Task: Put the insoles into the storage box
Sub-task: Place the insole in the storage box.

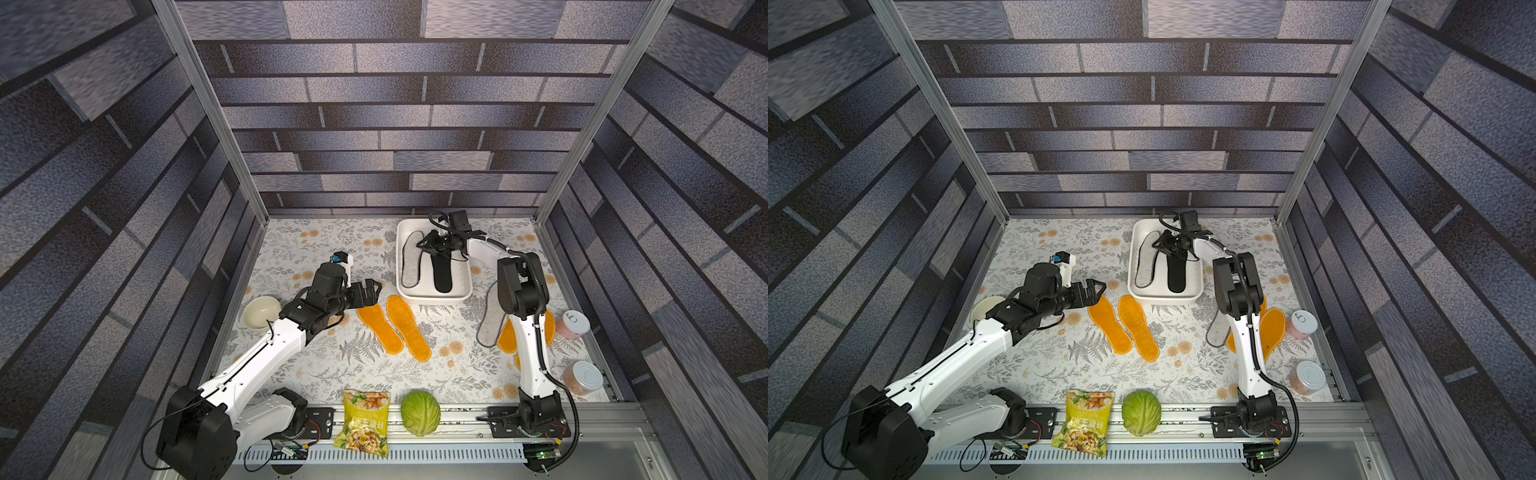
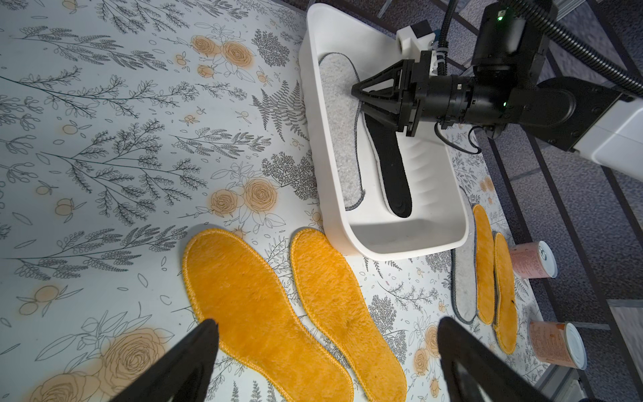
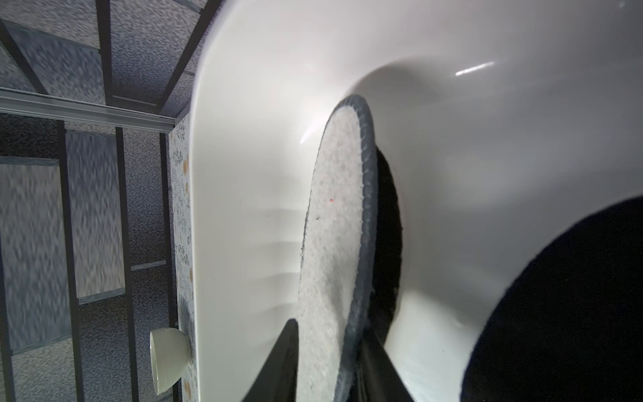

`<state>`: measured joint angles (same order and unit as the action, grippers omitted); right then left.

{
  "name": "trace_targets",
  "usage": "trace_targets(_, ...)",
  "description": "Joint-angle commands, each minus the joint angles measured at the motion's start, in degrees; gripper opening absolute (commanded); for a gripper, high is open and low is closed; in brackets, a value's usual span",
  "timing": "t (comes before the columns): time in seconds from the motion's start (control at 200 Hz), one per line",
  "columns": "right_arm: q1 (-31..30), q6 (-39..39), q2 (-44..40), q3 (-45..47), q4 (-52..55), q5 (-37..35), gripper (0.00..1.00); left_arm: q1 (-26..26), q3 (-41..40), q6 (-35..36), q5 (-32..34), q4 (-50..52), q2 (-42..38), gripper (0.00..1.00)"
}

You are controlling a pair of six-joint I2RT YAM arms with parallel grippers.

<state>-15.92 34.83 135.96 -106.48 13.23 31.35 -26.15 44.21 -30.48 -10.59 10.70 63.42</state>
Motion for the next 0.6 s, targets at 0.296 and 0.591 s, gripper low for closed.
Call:
trace_targets(0.296,0.37,-3.53,-2.19,-1.9,6.69,-3.11,0.52,0.4,-0.82,-0.49,-1.06,-0.42,-0.5,1.0)
trace_targets(0.591,0.41,-4.9,-2.84,-2.86,8.91,-3.05,0.63,0.49,-0.94,-0.45,-0.93,-0.06,-0.92,1.0)
